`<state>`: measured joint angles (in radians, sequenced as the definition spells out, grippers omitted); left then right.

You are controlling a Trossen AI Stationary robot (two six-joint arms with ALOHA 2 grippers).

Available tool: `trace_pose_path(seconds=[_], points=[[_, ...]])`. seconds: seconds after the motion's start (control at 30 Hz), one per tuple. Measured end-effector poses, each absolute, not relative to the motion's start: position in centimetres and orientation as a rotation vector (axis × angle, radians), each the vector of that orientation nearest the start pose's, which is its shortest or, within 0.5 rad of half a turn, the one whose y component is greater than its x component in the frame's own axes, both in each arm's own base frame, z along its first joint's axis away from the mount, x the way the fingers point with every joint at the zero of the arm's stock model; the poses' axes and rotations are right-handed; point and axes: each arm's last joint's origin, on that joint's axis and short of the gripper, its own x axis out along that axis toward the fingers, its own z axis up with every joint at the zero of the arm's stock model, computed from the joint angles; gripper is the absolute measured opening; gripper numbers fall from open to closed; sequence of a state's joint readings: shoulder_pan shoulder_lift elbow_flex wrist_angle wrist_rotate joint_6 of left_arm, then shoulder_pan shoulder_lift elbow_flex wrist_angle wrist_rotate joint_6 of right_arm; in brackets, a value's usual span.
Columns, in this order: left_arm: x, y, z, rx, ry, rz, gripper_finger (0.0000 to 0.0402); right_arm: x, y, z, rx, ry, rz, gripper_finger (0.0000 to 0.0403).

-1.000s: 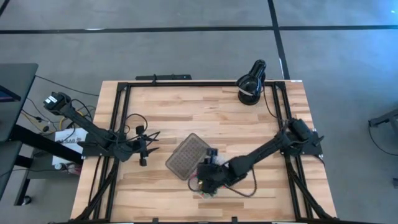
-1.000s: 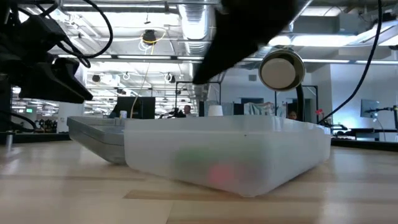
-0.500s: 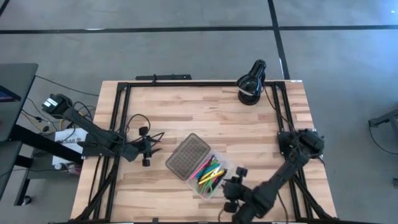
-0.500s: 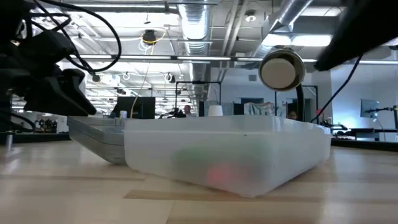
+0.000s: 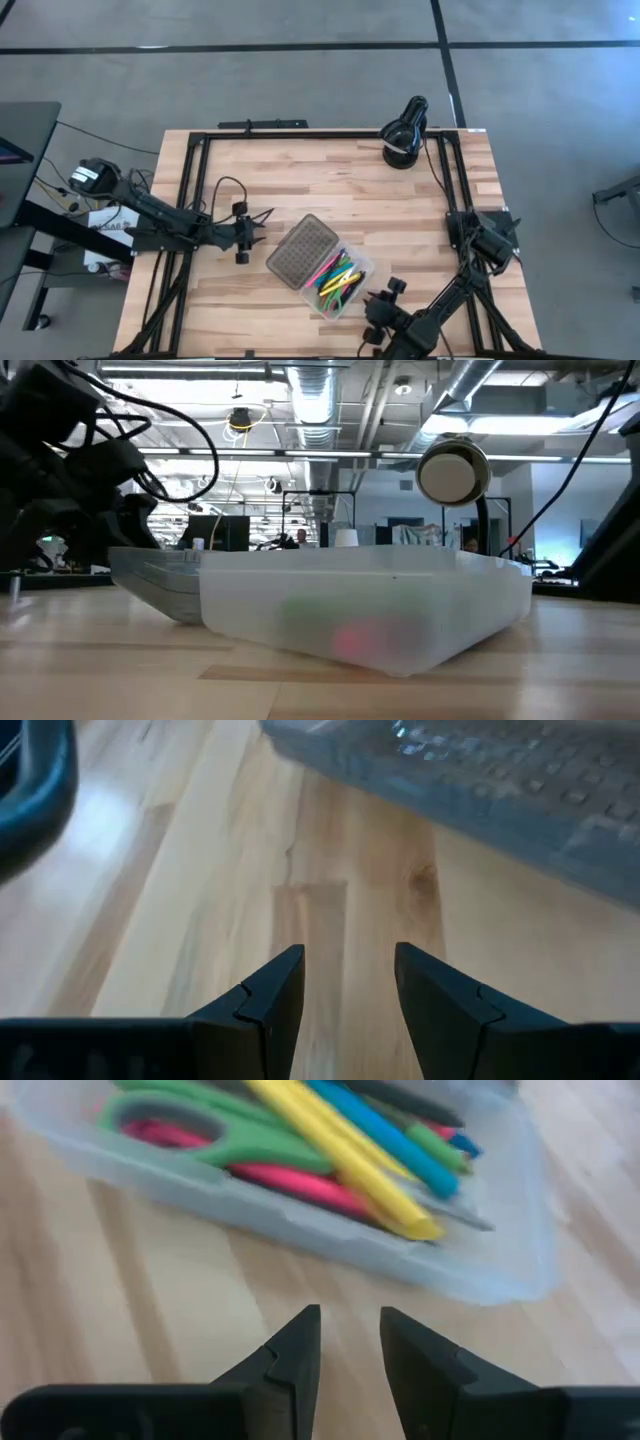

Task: Pick & place school supplies into a supply box
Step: Close the transparent supply box

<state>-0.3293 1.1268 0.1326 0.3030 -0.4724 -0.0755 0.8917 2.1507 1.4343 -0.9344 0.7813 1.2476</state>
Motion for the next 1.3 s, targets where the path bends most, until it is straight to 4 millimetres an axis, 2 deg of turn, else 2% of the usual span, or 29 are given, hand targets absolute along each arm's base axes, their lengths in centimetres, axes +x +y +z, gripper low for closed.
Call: trace_pose_path(seconds=[0.17,0.53,1.03,1.3], points=[[16.7,-3.5,10.2,0.188,0.637,0.126,0.0153,25.5,27.6,11.5,-0.101,0.892,-0.614,0.0102],[17.6,-2.6,9.3,0.161,0.653,0.094,0.0153,27.1,25.2,11.7,-0.112,0.944,-0.711,0.0101],[17.6,-2.6,9.3,0.162,0.656,0.092,0.0153,27.3,26.3,11.4,-0.108,0.939,-0.613,0.0101],[17.6,-2.6,9.3,0.157,0.657,0.093,0.0153,26.1,24.9,8.9,-0.078,0.892,-0.646,0.0102]])
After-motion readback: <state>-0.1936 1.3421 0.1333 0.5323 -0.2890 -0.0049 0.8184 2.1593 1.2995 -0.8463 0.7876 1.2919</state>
